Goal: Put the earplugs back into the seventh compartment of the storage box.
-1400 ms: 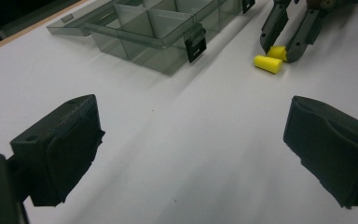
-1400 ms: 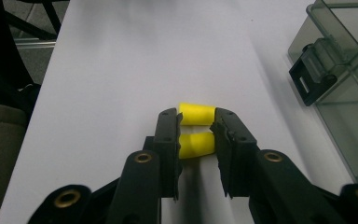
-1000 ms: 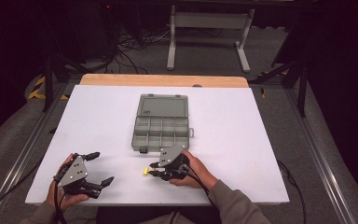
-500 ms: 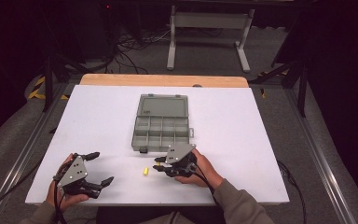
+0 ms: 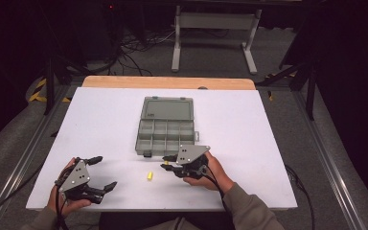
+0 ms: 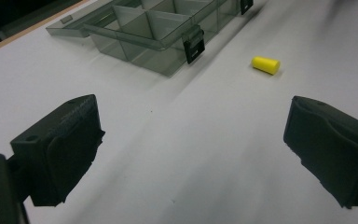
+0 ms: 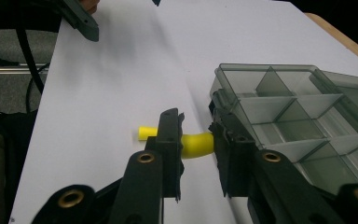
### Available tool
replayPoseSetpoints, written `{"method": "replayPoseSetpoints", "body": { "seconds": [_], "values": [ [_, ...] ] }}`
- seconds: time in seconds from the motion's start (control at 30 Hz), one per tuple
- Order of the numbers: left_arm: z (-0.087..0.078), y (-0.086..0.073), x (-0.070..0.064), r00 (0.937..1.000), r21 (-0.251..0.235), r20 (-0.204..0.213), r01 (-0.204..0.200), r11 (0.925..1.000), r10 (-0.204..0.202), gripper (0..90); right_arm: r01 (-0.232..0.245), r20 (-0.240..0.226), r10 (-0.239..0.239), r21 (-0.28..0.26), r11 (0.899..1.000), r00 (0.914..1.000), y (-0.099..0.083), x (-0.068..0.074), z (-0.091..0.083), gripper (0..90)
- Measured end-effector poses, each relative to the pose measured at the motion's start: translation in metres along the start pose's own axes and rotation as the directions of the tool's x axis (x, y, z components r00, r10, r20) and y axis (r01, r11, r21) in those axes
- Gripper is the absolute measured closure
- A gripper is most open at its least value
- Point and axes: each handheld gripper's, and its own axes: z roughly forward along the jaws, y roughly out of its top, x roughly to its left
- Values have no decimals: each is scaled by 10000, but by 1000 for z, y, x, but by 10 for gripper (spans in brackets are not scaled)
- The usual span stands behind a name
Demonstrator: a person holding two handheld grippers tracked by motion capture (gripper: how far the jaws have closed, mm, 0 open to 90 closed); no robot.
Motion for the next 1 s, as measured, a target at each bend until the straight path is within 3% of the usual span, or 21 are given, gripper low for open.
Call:
{"method": "replayPoseSetpoints", "body": {
  "seconds": [1.0],
  "values": [
    [0, 0, 1, 10000, -8, -19, 32, 10000, -32, 49, -69, 1161, 143, -643, 9979, 9931, 3, -9, -17, 731]
  ]
}}
